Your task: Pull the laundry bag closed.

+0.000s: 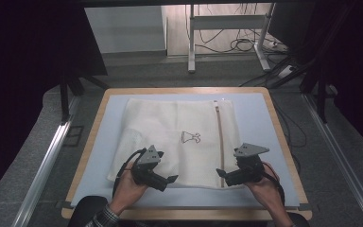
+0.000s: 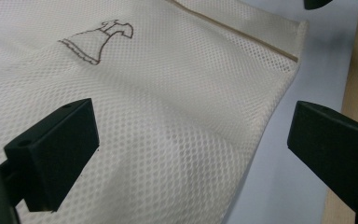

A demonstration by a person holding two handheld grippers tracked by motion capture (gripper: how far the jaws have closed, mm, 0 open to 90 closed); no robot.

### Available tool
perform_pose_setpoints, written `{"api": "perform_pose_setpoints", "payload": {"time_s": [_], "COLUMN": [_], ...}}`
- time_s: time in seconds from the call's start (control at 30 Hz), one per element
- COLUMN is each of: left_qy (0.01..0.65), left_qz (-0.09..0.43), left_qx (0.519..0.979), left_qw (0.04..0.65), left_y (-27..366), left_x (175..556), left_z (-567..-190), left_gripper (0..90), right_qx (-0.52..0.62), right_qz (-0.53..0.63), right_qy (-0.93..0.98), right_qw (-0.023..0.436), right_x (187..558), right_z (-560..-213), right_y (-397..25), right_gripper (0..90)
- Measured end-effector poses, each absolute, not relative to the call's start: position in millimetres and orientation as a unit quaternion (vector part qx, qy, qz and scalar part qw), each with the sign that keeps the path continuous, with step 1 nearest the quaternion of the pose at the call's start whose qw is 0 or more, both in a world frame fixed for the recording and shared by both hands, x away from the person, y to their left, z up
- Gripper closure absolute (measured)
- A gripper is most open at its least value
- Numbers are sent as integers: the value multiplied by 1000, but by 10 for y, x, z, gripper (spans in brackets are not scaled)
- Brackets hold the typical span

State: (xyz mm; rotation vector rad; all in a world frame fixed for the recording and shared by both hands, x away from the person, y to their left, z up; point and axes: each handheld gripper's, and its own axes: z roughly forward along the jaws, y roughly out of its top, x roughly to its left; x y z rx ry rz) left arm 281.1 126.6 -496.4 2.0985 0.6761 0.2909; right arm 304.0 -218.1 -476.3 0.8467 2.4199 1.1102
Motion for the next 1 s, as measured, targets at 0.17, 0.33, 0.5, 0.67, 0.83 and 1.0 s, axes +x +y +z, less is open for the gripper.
{"api": "perform_pose_setpoints", "payload": {"time_s": [0.17, 0.33, 0.5, 0.67, 0.83, 1.0], "left_qy": [279, 288, 293, 300, 305, 313], "left_qz": [127, 133, 139, 143, 146, 150], "left_qx": [845, 840, 839, 836, 834, 831], "left_qw": [439, 440, 436, 437, 436, 434], "left_y": [1378, 1483, 1552, 1635, 1705, 1778], "left_x": [2754, 2711, 2675, 2619, 2567, 2516], "left_z": [-4964, -4959, -4962, -4960, -4967, -4984], "left_gripper": [18, 18, 18, 18, 18, 18], "right_qx": [296, 301, 308, 316, 328, 338], "right_qz": [387, 386, 389, 393, 394, 393], "right_qy": [854, 853, 848, 843, 836, 833], "right_qw": [179, 183, 186, 190, 193, 194], "right_x": [2957, 2875, 2789, 2686, 2601, 2508], "right_z": [-4758, -4752, -4742, -4732, -4736, -4762], "right_y": [-2223, -2290, -2373, -2481, -2590, -2710], "right_gripper": [0, 0, 0, 0, 0, 0]}}
